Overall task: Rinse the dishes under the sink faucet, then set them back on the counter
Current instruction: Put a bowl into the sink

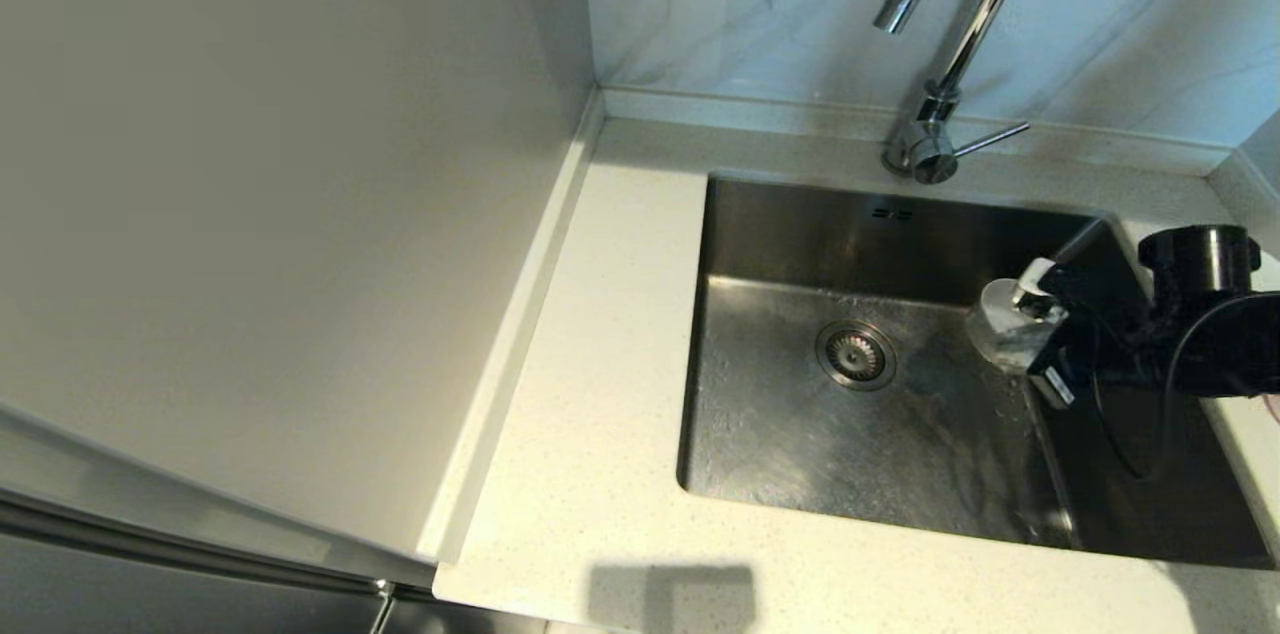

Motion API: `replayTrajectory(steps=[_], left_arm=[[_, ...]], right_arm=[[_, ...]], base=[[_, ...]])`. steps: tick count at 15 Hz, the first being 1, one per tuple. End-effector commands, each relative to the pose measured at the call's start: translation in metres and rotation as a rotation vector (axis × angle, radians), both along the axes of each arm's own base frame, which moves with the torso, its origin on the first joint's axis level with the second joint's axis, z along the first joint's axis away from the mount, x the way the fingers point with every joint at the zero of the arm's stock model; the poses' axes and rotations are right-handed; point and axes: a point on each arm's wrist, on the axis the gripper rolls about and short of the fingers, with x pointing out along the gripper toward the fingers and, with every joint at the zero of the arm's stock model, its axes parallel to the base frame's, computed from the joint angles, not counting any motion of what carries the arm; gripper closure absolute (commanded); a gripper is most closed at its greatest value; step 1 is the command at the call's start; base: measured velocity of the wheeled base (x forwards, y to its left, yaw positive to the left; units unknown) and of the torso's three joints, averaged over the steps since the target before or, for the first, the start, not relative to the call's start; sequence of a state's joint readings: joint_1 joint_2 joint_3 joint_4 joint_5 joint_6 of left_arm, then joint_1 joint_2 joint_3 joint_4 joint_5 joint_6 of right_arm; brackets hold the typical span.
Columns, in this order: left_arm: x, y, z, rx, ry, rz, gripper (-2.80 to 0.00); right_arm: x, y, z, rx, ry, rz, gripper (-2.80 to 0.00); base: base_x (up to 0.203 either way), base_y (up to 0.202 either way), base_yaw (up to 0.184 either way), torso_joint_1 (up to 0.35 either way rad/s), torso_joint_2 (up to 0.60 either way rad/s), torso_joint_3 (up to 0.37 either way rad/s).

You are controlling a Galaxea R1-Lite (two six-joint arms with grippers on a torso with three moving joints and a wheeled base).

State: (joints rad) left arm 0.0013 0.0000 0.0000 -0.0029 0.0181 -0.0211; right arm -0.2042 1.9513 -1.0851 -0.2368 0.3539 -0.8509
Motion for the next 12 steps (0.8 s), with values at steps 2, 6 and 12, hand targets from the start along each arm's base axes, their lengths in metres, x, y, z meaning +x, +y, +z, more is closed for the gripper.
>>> replayTrajectory(steps=[2, 6, 12], left_arm=[[0.0, 0.0, 0.0, 0.0, -0.003, 0.001, 0.0], [0.0, 0.0, 0.0, 0.001, -0.003, -0.001, 0.0], [0.0, 0.0, 0.0, 0.0, -0.003, 0.001, 0.0]], right_arm=[[0.03, 0.006, -0.048, -0.021, -0.011, 0.023, 0.0], [0.056, 0.015, -0.07, -0.067, -0.011, -0.005, 0.0], [0.09, 0.012, -0.087, -0.13, -0.068, -0.079, 0.0]], base=[[0.0, 0.0, 0.0, 0.0, 0.0, 0.0], [0.0, 0.0, 0.0, 0.0, 0.0, 0.0], [0.0, 0.0, 0.0, 0.0, 0.0, 0.0]])
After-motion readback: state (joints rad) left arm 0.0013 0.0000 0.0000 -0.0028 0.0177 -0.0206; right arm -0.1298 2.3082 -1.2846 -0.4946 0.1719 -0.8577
